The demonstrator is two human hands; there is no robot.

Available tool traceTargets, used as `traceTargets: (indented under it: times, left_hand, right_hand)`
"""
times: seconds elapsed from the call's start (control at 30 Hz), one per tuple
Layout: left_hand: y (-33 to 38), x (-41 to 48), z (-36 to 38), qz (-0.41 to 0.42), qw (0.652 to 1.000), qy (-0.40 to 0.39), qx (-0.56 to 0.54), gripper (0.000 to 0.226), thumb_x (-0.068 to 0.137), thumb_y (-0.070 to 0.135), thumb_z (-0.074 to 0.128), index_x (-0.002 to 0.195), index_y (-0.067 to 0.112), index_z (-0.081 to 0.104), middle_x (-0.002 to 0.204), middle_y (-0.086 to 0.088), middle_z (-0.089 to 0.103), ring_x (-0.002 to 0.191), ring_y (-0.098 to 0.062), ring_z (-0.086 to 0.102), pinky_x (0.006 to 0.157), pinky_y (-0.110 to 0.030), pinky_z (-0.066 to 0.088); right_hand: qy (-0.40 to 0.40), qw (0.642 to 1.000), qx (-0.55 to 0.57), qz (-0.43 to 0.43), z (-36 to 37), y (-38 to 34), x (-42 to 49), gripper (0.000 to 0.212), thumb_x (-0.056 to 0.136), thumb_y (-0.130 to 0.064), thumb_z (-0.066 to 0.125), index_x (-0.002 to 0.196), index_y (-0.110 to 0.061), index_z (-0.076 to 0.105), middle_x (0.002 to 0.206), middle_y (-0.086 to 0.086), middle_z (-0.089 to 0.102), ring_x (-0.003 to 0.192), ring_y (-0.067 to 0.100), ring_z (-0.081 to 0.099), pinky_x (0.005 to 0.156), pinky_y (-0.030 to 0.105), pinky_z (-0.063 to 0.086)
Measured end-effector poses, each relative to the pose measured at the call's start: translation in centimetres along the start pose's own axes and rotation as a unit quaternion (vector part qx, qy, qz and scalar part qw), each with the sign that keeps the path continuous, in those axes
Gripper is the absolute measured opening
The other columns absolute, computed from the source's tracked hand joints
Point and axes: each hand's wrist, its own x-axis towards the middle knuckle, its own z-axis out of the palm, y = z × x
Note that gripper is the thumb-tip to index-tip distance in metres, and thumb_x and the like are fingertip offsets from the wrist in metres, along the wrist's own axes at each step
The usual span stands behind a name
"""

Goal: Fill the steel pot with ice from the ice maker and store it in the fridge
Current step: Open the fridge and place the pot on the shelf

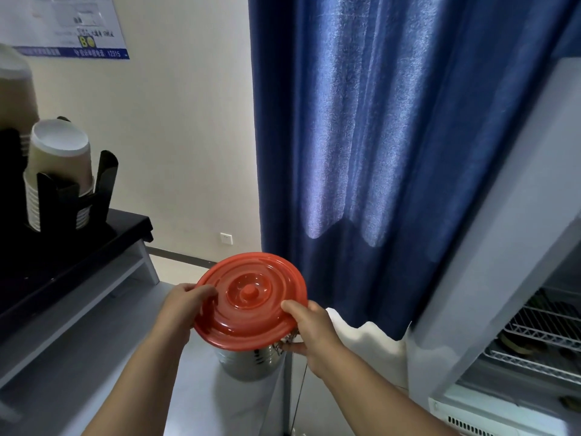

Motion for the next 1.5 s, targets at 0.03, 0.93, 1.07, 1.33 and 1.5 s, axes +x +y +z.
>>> traceTargets:
  times: [0.03, 0.93, 1.07, 1.33, 1.5]
  left_hand:
    - [0.1, 0.0, 0.0, -0.002, 1.0, -0.006, -0.002, 0.024, 0.082, 0.011, 0.062, 0.104, 0.003, 0.058, 0.087, -0.023, 0.067, 0.074, -0.035, 0.064, 0.068, -0.039, 0.053]
    - [2.0, -1.5, 6.2, -0.055, 0.991, -0.107, -0.062, 0.013, 0.079, 0.014, 0.057, 0.09, 0.01, 0.057, 0.082, -0.012, 0.062, 0.075, -0.025, 0.057, 0.062, -0.032, 0.043]
    - [3.1, -3.0, 10.7, -0.043, 0.987, -0.147, -0.053, 0.016, 0.079, 0.014, 0.057, 0.094, 0.01, 0.057, 0.089, -0.013, 0.064, 0.08, -0.027, 0.059, 0.066, -0.033, 0.044]
    - [3.7, -7.7, 22.7, -0.044, 0.968, -0.244, -0.029, 0.029, 0.072, 0.015, 0.064, 0.101, 0.008, 0.061, 0.088, -0.013, 0.068, 0.082, -0.028, 0.063, 0.074, -0.036, 0.049]
    - [4.1, -11.4, 30.1, -0.045, 0.956, -0.29, -0.015, 0.021, 0.076, 0.014, 0.064, 0.096, 0.009, 0.061, 0.093, -0.015, 0.068, 0.086, -0.03, 0.063, 0.076, -0.04, 0.05]
  right_hand:
    - [-0.002, 1.0, 0.002, 0.001, 0.0, 0.0, -0.1, 0.019, 0.082, -0.021, 0.062, 0.099, -0.012, 0.061, 0.084, 0.004, 0.059, 0.075, 0.016, 0.059, 0.073, 0.042, 0.059]
    - [0.06, 0.998, 0.032, 0.005, -6.2, -0.2, -1.8, 0.015, 0.084, -0.021, 0.062, 0.096, -0.012, 0.063, 0.078, 0.006, 0.06, 0.071, 0.019, 0.06, 0.073, 0.044, 0.06]
    - [0.091, 0.995, 0.047, -0.003, -10.6, -0.4, -3.0, 0.011, 0.083, -0.021, 0.063, 0.09, -0.013, 0.063, 0.074, 0.006, 0.062, 0.069, 0.019, 0.06, 0.074, 0.046, 0.059]
    - [0.173, 0.982, 0.075, -0.009, -22.9, -0.2, -6.4, 0.015, 0.084, -0.019, 0.063, 0.096, -0.012, 0.065, 0.08, 0.009, 0.065, 0.076, 0.023, 0.064, 0.074, 0.049, 0.059]
    - [0.211, 0.974, 0.085, -0.011, -30.7, 0.4, -8.6, 0.012, 0.081, -0.02, 0.064, 0.089, -0.012, 0.066, 0.062, 0.002, 0.057, 0.063, 0.019, 0.056, 0.08, 0.05, 0.056]
